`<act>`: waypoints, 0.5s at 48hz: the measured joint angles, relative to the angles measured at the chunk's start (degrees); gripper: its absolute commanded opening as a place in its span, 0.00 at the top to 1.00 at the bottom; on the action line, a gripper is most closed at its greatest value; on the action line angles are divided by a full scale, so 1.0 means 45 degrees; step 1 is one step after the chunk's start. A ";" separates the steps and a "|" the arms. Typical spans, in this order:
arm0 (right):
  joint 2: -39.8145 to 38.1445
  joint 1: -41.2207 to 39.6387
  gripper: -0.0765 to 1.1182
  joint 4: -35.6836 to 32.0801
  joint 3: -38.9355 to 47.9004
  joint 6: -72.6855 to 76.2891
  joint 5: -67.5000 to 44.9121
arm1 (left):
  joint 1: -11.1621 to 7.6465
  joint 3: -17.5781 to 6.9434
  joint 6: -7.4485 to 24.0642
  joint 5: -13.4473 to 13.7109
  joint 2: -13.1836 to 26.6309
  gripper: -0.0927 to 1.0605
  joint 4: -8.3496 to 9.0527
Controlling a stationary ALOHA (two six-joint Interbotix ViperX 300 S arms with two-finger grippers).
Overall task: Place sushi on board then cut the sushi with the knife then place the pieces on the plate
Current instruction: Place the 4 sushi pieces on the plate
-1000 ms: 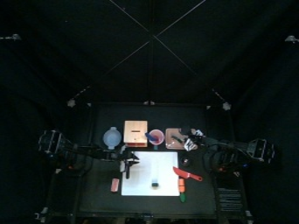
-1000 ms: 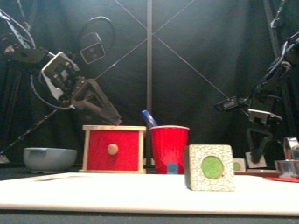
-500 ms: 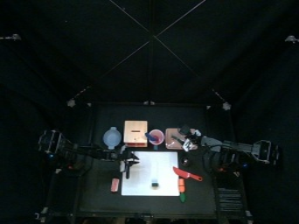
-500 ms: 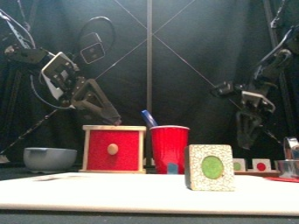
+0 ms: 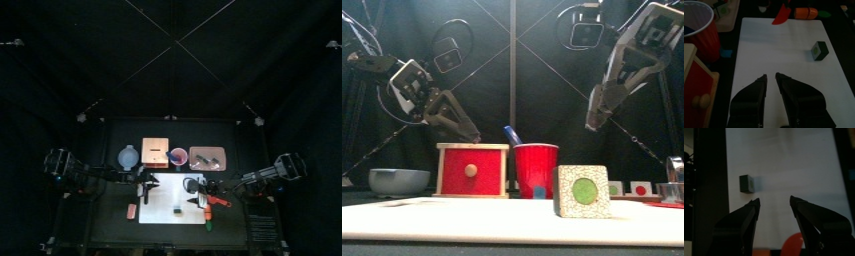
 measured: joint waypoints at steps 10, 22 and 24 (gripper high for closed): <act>0.2031 0.1016 0.22 0.0039 -0.1406 0.0000 0.0020 | 0.0000 0.0020 0.0000 0.0000 0.0000 0.35 -0.0195; 0.3828 0.1387 0.22 0.0000 -0.2617 -0.0039 0.0586 | 0.0000 0.0000 -0.0020 0.0000 0.0000 0.35 -0.0332; 0.4082 0.1406 0.22 0.0020 -0.2773 -0.0039 0.0684 | 0.0000 0.0000 -0.0020 -0.0020 -0.0020 0.35 -0.0332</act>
